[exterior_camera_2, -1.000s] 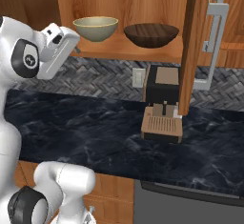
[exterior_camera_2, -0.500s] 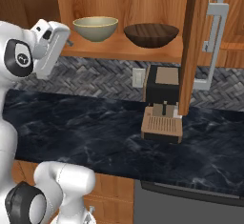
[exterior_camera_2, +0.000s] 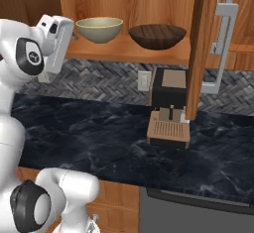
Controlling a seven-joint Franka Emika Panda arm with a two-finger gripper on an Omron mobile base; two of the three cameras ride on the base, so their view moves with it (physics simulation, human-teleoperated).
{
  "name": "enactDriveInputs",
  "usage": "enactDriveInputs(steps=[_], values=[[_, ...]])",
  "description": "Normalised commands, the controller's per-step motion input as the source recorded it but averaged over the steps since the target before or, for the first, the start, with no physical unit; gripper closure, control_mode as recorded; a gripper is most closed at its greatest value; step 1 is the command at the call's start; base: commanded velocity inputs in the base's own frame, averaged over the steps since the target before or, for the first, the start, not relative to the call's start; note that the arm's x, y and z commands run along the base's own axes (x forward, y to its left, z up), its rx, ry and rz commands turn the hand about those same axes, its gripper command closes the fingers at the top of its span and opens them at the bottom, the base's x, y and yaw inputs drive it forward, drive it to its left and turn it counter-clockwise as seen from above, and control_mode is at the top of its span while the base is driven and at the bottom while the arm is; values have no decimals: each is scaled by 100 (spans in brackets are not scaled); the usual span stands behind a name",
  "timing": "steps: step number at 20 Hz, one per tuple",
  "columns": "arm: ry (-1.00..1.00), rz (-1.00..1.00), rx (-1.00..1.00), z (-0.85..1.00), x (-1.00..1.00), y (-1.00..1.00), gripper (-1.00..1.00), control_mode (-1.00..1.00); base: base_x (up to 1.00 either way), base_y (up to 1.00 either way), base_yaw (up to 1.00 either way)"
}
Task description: Pick up the bowls from the cabinet and place each bowl in front of a stool on the dining counter.
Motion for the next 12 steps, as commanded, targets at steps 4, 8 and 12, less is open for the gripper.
enactDriveInputs(steps=[4, 8, 12], values=[[0, 0, -1, 0, 13, 0, -100, -100, 0, 0, 0], [-2, 0, 0, -1, 53, 2, -100, -100, 0, 0, 0], [0, 0, 0, 0, 70, 0, -100, -100, 0, 0, 0]])
